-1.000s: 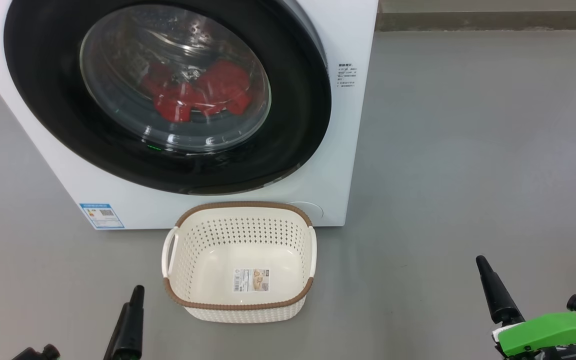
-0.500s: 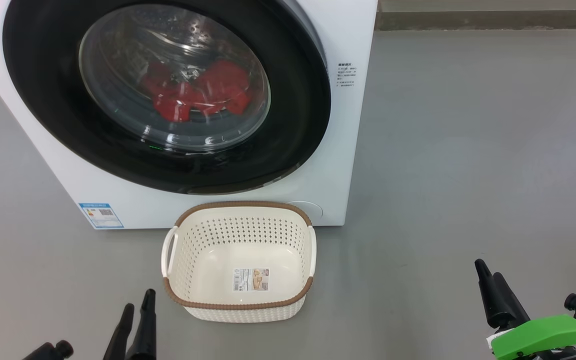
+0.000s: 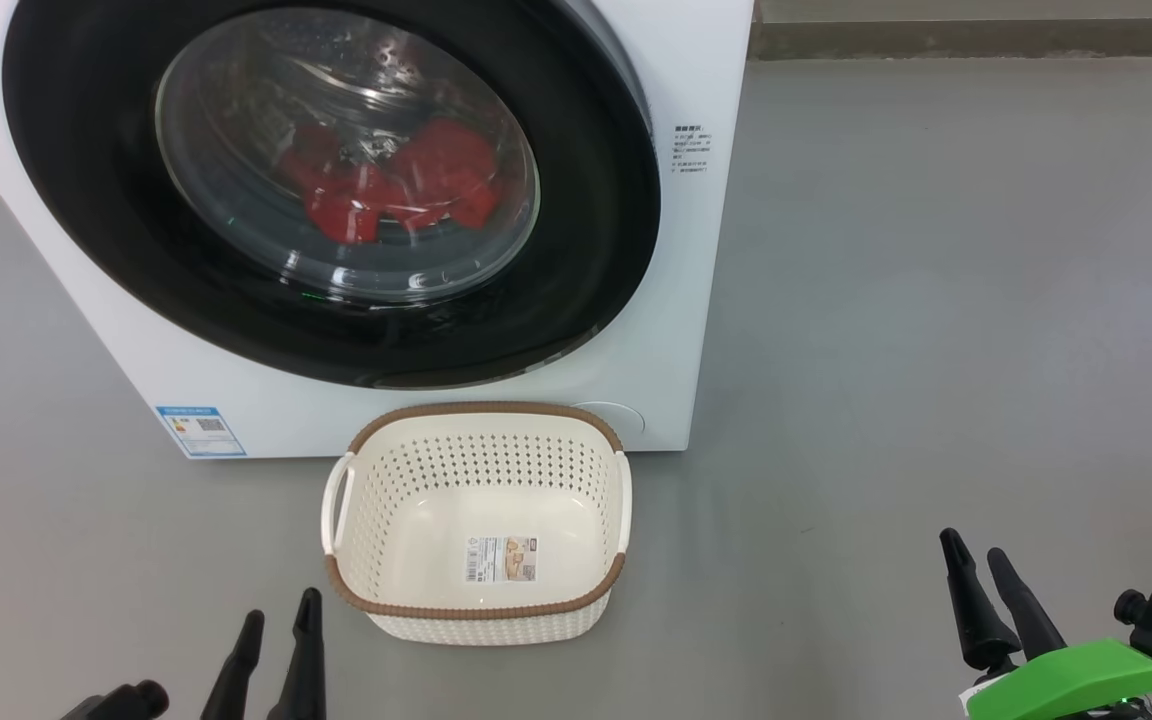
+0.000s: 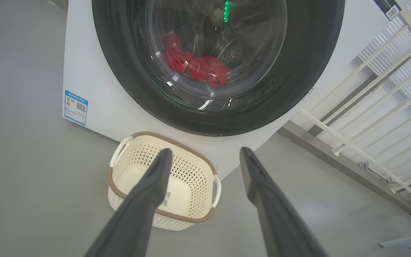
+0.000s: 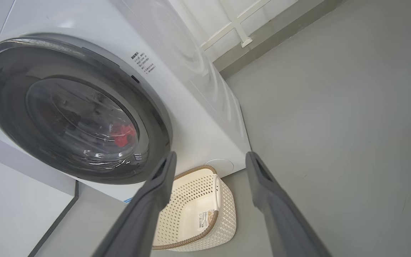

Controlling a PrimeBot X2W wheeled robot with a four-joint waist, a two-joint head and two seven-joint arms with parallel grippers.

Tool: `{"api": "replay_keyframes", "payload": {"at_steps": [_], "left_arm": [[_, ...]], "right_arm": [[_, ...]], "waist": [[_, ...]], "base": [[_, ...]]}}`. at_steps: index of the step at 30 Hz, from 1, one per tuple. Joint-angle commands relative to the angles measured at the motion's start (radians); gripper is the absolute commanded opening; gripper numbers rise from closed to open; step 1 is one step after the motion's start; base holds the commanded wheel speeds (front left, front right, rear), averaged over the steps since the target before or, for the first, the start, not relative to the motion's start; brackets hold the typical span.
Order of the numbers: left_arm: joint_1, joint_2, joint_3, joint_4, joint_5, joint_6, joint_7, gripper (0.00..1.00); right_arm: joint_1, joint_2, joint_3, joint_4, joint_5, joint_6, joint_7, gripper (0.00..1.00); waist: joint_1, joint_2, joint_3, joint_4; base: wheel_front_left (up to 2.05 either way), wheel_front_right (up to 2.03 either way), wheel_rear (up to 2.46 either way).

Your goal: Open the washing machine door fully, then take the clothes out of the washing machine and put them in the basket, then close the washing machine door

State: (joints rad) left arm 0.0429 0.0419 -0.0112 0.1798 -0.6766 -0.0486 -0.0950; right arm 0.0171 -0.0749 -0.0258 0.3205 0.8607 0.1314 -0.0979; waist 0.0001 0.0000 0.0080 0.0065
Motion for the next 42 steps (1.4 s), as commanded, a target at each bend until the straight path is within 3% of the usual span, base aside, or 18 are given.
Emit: {"api": "replay_keyframes", "payload": {"at_steps": [1, 27, 42], "left_arm": [[-0.014, 0.017, 0.012, -0.037, 0.042, 0.008, -0.017, 1.0], [0.004, 0.044, -0.031, -0.072, 0.355, 0.053, -0.094, 1.0], [0.017, 0.038, -0.012, -0.059, 0.505, 0.036, -0.139, 1.0]], "right_arm": [[-0.013, -0.021, 0.013, -0.025, -0.035, 0.0, -0.016, 1.0], [0.007, -0.02, 0.012, -0.04, -0.305, -0.001, -0.092, 1.0], [0.021, -0.013, -0.01, -0.053, -0.447, -0.001, -0.136, 1.0]], "waist": [[-0.0001, 0.0, 0.0, 0.0], [-0.0001, 0.0, -0.002, -0.013], [-0.0001, 0.0, 0.002, -0.021]], "base": [[0.0, 0.0, 0.0], [0.0, 0.0, 0.0], [0.0, 0.0, 0.0]]}}
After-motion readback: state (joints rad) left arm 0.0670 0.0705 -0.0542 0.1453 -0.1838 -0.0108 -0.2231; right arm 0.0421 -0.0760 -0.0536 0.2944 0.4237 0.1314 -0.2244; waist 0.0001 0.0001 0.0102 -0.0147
